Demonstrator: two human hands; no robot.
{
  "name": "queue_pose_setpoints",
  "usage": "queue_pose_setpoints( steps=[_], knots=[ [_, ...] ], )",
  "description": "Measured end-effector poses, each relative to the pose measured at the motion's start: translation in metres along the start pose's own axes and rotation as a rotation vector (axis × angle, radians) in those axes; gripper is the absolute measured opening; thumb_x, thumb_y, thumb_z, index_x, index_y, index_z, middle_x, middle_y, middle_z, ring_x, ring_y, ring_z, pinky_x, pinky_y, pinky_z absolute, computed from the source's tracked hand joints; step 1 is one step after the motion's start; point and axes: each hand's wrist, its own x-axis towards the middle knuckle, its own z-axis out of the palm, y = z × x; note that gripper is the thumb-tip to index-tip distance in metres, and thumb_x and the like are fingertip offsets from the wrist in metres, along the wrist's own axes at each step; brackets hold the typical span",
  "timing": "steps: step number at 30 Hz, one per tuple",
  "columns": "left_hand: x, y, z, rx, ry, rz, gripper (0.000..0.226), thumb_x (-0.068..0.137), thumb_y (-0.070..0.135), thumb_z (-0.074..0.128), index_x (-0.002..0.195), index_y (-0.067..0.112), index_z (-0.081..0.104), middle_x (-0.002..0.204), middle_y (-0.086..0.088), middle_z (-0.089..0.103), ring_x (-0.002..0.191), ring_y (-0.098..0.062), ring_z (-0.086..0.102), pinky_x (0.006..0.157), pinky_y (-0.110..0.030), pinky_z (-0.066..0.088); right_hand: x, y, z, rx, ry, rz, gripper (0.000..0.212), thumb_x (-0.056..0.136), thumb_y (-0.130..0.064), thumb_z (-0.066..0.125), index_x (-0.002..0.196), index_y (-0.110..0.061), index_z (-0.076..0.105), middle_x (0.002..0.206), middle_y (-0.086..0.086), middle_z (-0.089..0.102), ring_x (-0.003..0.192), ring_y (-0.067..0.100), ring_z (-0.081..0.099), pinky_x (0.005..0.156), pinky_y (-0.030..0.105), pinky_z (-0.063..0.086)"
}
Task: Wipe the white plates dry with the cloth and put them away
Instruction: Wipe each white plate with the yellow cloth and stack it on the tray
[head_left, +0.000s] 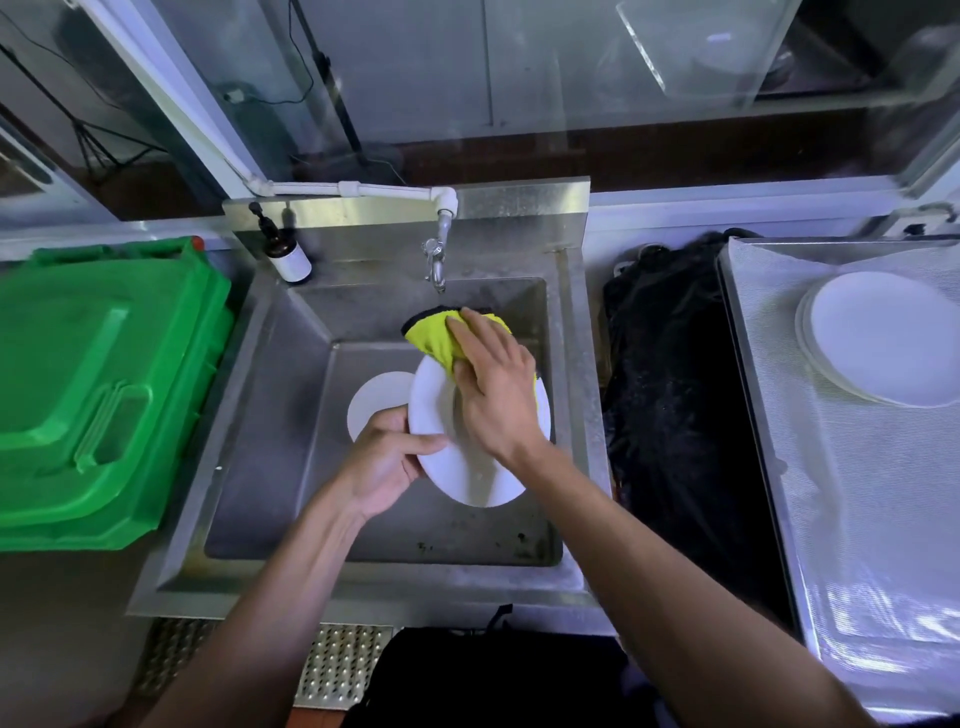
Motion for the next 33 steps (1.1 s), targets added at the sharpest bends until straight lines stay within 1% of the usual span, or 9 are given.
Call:
queue_pose_setpoints(
  steps=[3, 7, 11, 13, 17, 20, 26, 30, 33],
  knots=[
    [0.001, -0.003, 0.002, 0.008, 0.017, 0.023, 0.036, 0.07, -0.004, 0.068, 0.106, 0.001, 0.074, 0.108, -0.022, 0.072, 0.098, -0.034, 0.071, 0.08, -0.042, 0.059, -0.011, -0.01, 0.008, 0.037, -0.039, -0.068, 0.052, 0.098, -0.015, 0.045, 0.15, -0.02, 0.047, 0.163, -0.001, 0.034, 0.15, 0.027, 0.025, 0.116, 0.053, 0.023],
    [0.0, -0.003, -0.001, 0.002, 0.024, 0.045, 0.032, 0.068, -0.008, 0.066, 0.096, 0.004, 0.075, 0.094, -0.014, 0.074, 0.088, -0.025, 0.072, 0.069, -0.033, 0.059, -0.023, -0.017, 0.012, 0.061, -0.062, -0.134, 0.052, 0.097, -0.013, 0.046, 0.149, -0.018, 0.05, 0.162, 0.0, 0.035, 0.15, 0.028, 0.026, 0.115, 0.053, 0.023],
    [-0.002, -0.003, -0.002, 0.007, 0.018, 0.041, 0.023, 0.069, -0.009, 0.068, 0.083, 0.007, 0.077, 0.085, -0.008, 0.074, 0.083, -0.021, 0.07, 0.065, -0.027, 0.056, -0.03, -0.019, 0.013, 0.03, -0.079, -0.231, 0.052, 0.094, -0.014, 0.045, 0.146, -0.015, 0.053, 0.159, 0.002, 0.04, 0.149, 0.03, 0.029, 0.114, 0.055, 0.024],
    [-0.003, -0.003, -0.001, -0.004, 0.007, 0.043, 0.02, 0.07, -0.004, 0.067, 0.088, 0.003, 0.075, 0.087, -0.011, 0.073, 0.084, -0.022, 0.071, 0.068, -0.029, 0.057, -0.028, -0.015, 0.011, 0.007, -0.107, -0.265, 0.049, 0.098, -0.013, 0.048, 0.147, -0.015, 0.052, 0.16, 0.001, 0.039, 0.149, 0.03, 0.03, 0.114, 0.056, 0.025],
    [-0.006, 0.0, -0.001, 0.01, 0.004, 0.045, 0.034, 0.073, -0.002, 0.067, 0.108, -0.002, 0.069, 0.104, -0.02, 0.071, 0.096, -0.032, 0.07, 0.075, -0.039, 0.059, -0.014, -0.007, 0.006, -0.028, -0.114, -0.304, 0.045, 0.104, -0.015, 0.049, 0.149, -0.016, 0.049, 0.161, -0.001, 0.037, 0.15, 0.026, 0.029, 0.114, 0.052, 0.026],
    [-0.009, 0.002, -0.001, 0.032, 0.012, 0.038, 0.035, 0.072, 0.0, 0.069, 0.107, 0.002, 0.073, 0.107, -0.02, 0.073, 0.096, -0.033, 0.071, 0.076, -0.039, 0.058, -0.004, -0.003, 0.004, -0.006, -0.068, -0.256, 0.044, 0.106, -0.017, 0.045, 0.151, -0.017, 0.047, 0.162, 0.0, 0.035, 0.152, 0.025, 0.026, 0.116, 0.05, 0.026],
    [-0.013, 0.002, 0.0, 0.039, 0.076, 0.074, 0.03, 0.069, 0.001, 0.073, 0.1, 0.004, 0.076, 0.104, -0.02, 0.074, 0.095, -0.035, 0.07, 0.08, -0.041, 0.055, 0.008, 0.011, 0.008, 0.049, 0.023, -0.053, 0.044, 0.109, -0.02, 0.04, 0.153, -0.017, 0.042, 0.165, 0.002, 0.028, 0.154, 0.022, 0.022, 0.122, 0.045, 0.024],
    [-0.013, 0.002, 0.002, 0.015, 0.104, 0.119, 0.034, 0.072, 0.0, 0.072, 0.106, 0.002, 0.074, 0.109, -0.02, 0.073, 0.098, -0.035, 0.07, 0.079, -0.041, 0.057, 0.004, 0.023, 0.013, 0.091, 0.026, 0.109, 0.049, 0.11, -0.023, 0.036, 0.158, -0.021, 0.031, 0.167, -0.001, 0.023, 0.154, 0.017, 0.02, 0.121, 0.047, 0.025],
    [-0.012, 0.002, 0.005, 0.003, 0.131, 0.128, 0.036, 0.071, 0.0, 0.071, 0.107, 0.0, 0.071, 0.108, -0.018, 0.074, 0.097, -0.033, 0.071, 0.075, -0.038, 0.059, -0.004, 0.027, 0.015, 0.101, 0.024, 0.199, 0.052, 0.109, -0.023, 0.035, 0.16, -0.022, 0.025, 0.168, -0.002, 0.018, 0.154, 0.015, 0.017, 0.12, 0.049, 0.027]
  ],
)
